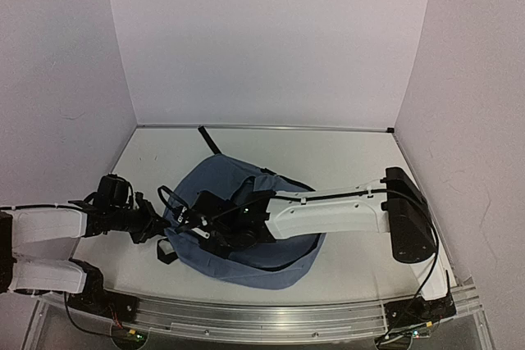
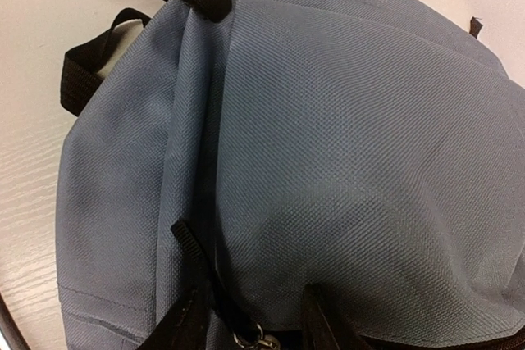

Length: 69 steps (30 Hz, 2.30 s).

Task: Pack the student bag
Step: Zip the student bag at the center of the board.

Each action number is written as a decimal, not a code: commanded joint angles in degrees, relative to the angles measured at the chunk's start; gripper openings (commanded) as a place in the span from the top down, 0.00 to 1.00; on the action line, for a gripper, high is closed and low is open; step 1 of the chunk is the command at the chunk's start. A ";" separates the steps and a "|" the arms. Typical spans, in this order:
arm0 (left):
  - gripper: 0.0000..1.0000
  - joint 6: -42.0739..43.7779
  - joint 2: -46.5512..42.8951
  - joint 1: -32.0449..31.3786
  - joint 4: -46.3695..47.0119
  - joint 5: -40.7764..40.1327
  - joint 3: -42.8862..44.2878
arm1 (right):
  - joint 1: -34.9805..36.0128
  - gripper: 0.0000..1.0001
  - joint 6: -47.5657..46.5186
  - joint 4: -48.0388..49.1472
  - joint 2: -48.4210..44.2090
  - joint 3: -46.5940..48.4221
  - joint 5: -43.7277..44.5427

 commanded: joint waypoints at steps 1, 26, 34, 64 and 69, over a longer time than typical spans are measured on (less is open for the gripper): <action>1.00 1.25 0.97 0.85 1.11 -0.39 2.45 | 1.07 0.60 -2.26 -0.47 3.43 2.93 7.20; 1.00 1.05 1.18 1.54 0.95 -1.32 1.33 | 1.31 1.00 19.13 9.27 -6.65 -1.67 16.40; 1.00 0.95 0.76 1.84 0.69 -1.66 0.49 | -4.35 1.00 25.78 15.08 -13.82 -7.68 1.47; 1.00 0.71 -2.85 2.58 -1.11 -3.19 -2.33 | -10.65 1.00 30.78 27.57 -22.84 -18.63 -4.05; 1.00 0.78 -3.96 2.72 -1.84 -3.77 -2.67 | -12.62 1.00 33.56 31.69 -25.01 -21.02 -6.10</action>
